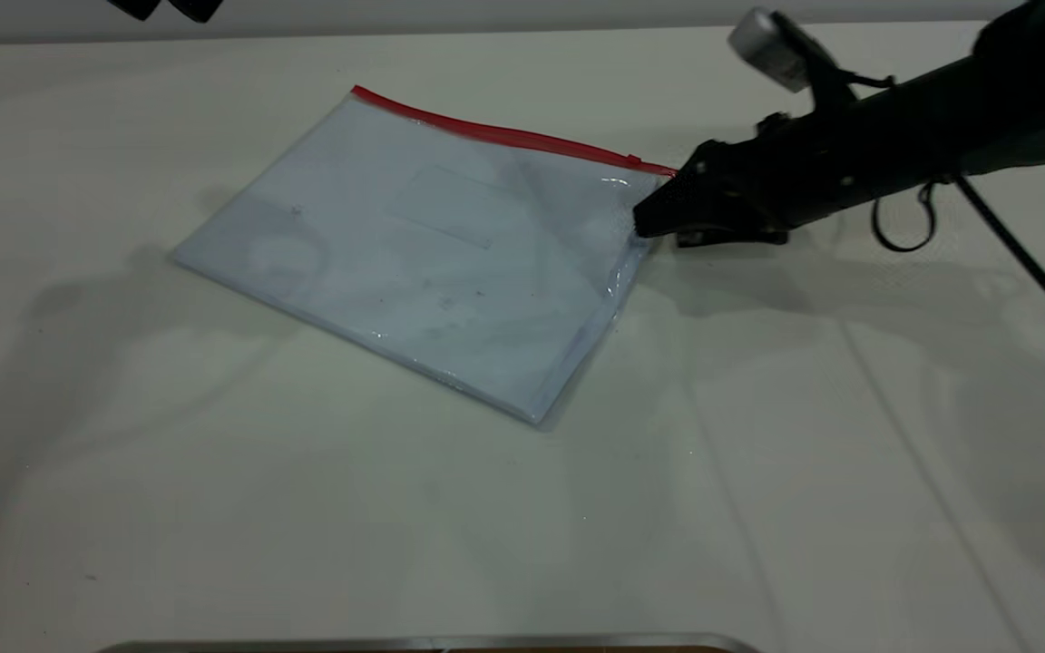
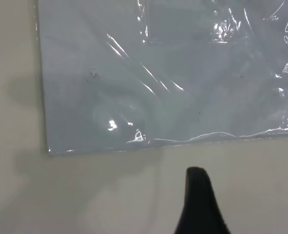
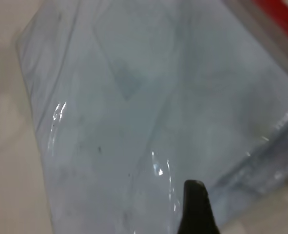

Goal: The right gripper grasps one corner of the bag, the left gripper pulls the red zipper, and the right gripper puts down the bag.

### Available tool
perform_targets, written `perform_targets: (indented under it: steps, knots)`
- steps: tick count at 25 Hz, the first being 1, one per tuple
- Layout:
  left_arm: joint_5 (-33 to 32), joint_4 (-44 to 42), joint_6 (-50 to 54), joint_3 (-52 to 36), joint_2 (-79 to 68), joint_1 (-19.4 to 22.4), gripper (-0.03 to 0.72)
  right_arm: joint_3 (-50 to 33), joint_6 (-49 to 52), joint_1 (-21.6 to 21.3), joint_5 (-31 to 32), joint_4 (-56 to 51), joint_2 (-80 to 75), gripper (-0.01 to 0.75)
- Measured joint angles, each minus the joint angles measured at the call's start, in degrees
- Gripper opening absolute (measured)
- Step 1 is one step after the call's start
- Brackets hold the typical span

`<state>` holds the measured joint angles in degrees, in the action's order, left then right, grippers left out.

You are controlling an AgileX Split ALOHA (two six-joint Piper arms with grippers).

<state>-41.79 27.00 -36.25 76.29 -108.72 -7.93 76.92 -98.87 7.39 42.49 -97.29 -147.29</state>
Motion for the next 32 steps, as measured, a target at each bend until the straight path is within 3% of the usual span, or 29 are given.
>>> perform_targets:
  steps: [15,19,25,26,32]
  knots:
    - [0.00,0.12,0.04,0.00,0.00,0.00,0.565,5.18,-0.18,2.12,0.44,-3.91,-3.98,0.547]
    - [0.06,0.12,0.04,0.00,0.00,0.00,0.565,5.36,-1.09,3.15,1.23,-4.17,-4.54,0.436]
    - [0.10,0.12,-0.22,0.00,-0.02,0.00,0.565,8.89,-1.28,3.33,1.58,-4.08,-4.54,0.074]
    - [0.10,0.12,-0.27,0.00,-0.07,0.00,0.565,9.42,-1.28,3.33,1.76,-4.08,-4.54,0.043]
    - [0.22,0.17,-9.14,0.05,-1.62,0.00,0.565,11.61,-0.68,2.77,7.79,6.76,-4.48,0.034]
